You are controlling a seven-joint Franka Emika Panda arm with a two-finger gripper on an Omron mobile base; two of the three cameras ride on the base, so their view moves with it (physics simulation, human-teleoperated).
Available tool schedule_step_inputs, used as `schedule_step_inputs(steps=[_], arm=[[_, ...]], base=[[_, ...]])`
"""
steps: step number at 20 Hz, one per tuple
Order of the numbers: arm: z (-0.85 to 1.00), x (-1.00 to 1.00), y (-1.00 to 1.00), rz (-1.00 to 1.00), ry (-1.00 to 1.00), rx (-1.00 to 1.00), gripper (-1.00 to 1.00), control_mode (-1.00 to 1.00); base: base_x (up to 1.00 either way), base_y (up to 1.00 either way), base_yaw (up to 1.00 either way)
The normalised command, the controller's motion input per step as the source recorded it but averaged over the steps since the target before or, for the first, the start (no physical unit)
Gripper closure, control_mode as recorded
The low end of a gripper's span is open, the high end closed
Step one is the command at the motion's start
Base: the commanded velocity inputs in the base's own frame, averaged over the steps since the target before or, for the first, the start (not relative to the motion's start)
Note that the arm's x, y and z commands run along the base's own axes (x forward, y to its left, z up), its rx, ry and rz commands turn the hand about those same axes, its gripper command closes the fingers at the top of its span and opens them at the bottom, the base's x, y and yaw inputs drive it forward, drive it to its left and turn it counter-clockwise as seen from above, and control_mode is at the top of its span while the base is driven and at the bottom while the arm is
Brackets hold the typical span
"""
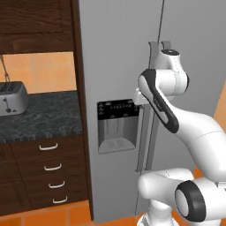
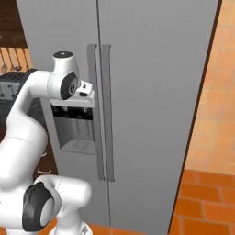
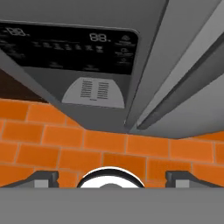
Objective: Take the strawberry from the fridge and place it on top of the pancake, located on the dining counter.
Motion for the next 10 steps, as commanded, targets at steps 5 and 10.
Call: schedule_step_inputs(steps=[5, 10], arm=[[0.00, 0.00, 0.00, 0.00, 0.00, 0.00, -1.00, 1.00], [0.00, 0.00, 0.00, 0.00, 0.00, 0.00, -1.00, 1.00]], base=[[-0.28, -0.36, -0.06], [-0.10, -0.31, -0.04]])
